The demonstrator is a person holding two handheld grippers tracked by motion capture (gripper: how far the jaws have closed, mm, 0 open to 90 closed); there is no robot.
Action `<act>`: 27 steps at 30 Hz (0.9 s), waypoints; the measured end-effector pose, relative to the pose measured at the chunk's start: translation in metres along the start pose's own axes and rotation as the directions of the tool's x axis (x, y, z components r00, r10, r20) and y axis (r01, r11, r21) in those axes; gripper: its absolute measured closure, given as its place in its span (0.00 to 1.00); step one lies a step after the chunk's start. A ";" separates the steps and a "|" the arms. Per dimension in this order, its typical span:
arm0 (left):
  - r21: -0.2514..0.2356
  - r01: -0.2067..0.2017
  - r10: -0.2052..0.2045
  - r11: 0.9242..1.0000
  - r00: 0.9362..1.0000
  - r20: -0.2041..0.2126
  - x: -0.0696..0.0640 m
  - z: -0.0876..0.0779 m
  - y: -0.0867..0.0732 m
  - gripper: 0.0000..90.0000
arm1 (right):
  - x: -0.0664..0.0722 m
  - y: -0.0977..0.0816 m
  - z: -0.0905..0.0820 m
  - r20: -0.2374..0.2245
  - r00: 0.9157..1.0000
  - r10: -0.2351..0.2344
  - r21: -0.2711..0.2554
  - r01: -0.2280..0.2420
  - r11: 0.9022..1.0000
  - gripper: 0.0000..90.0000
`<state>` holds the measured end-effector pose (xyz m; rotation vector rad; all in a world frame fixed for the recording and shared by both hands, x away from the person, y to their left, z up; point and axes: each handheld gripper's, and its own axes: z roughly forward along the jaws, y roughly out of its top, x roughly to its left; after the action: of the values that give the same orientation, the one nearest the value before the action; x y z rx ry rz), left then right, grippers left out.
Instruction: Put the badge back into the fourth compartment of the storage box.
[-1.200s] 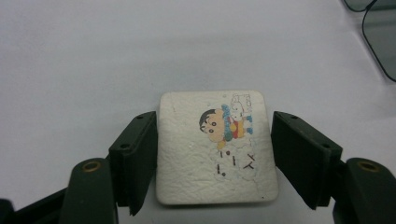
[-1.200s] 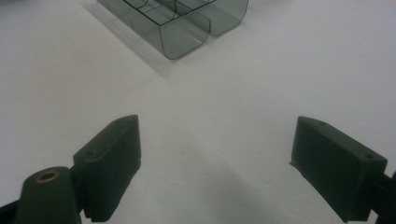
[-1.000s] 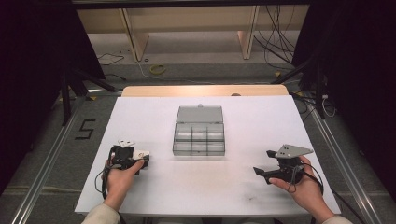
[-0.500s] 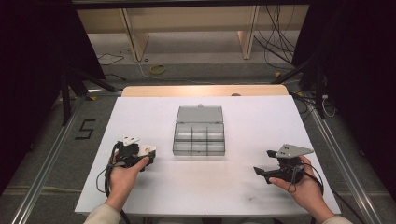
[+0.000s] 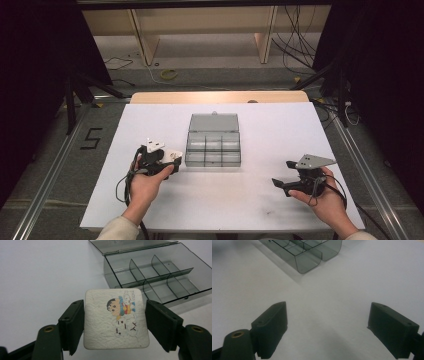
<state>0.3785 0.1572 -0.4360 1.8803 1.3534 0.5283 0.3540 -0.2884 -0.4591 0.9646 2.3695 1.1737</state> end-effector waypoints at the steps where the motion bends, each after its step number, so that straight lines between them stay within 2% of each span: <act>1: -0.002 0.001 -0.001 1.000 1.000 0.003 -0.002 0.001 0.001 0.36 | 0.000 0.000 0.000 0.001 1.000 0.000 -0.001 0.000 1.000 0.19; 19: 0.002 -0.045 0.045 0.999 0.998 0.036 -0.021 0.011 0.013 0.36 | -0.001 -0.002 -0.002 0.005 1.000 0.014 -0.001 -0.014 1.000 0.18; 27: -0.004 -0.067 0.067 0.998 0.996 0.053 -0.032 0.021 0.021 0.36 | -0.002 -0.005 -0.006 0.013 1.000 0.018 -0.002 -0.018 1.000 0.19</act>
<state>0.3947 0.1169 -0.4305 1.9303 1.2582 0.5096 0.3500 -0.2948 -0.4597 0.9923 2.3532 1.1728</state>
